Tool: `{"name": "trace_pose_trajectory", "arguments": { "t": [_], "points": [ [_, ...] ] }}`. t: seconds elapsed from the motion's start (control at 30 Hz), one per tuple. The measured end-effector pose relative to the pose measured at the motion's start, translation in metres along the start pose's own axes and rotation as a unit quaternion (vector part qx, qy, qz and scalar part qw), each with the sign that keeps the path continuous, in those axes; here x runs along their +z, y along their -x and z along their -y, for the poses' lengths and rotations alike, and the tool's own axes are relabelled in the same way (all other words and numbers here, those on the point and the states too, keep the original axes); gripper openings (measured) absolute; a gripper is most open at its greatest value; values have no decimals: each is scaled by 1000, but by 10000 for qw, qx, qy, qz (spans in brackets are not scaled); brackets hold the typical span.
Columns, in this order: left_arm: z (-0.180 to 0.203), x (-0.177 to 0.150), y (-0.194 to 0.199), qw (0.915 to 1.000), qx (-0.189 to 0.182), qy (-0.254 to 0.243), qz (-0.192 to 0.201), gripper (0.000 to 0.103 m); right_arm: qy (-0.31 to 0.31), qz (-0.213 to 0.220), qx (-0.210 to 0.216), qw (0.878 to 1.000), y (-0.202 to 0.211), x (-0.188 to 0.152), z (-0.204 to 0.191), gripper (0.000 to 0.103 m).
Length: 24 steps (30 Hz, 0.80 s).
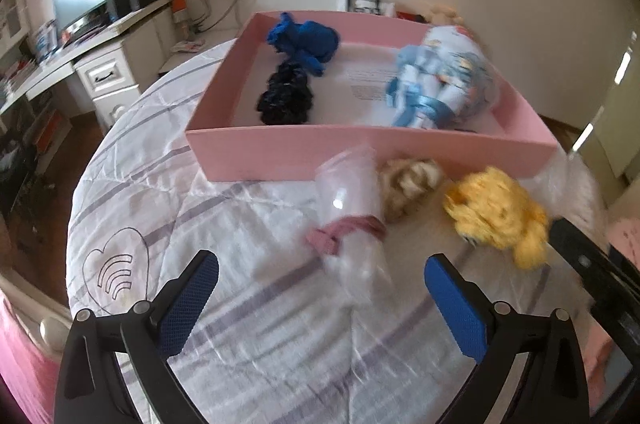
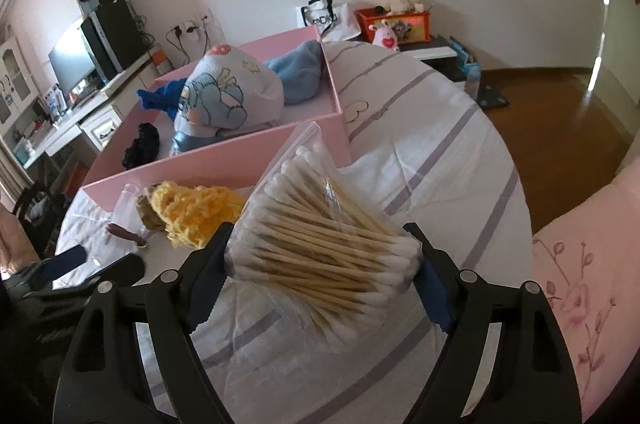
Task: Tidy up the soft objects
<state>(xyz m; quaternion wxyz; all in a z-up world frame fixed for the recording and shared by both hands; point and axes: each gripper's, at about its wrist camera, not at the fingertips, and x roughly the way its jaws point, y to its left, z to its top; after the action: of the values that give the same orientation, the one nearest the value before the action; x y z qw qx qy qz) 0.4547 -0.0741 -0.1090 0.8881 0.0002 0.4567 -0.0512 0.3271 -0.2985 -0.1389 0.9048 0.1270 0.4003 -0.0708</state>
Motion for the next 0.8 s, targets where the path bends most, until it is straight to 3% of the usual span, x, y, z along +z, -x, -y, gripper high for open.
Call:
{"name": "trace_pose_trajectory", "arguments": {
  "t": [0.07,0.2,0.23,0.27,0.8],
  "points": [
    [-4,3,-7,9999,63,84,-35,90,0,1,-20,10000,1,1,1,80],
    [-9,5,-19,9996,-78,238,-144,61,1,-38,-22,10000,-1,1,1,80],
    [-8,4,-17,9998,-30,203,-84,40,-1,-49,-24,10000,-1,0,0,80],
    [-6,4,-15,9998,-70,160,-64,31,6,-59,-42,10000,-2,0,0,80],
    [-4,-6,19,9999,-34,48,121,31,141,112,-200,9996,18,-1,-12,80]
  ]
}}
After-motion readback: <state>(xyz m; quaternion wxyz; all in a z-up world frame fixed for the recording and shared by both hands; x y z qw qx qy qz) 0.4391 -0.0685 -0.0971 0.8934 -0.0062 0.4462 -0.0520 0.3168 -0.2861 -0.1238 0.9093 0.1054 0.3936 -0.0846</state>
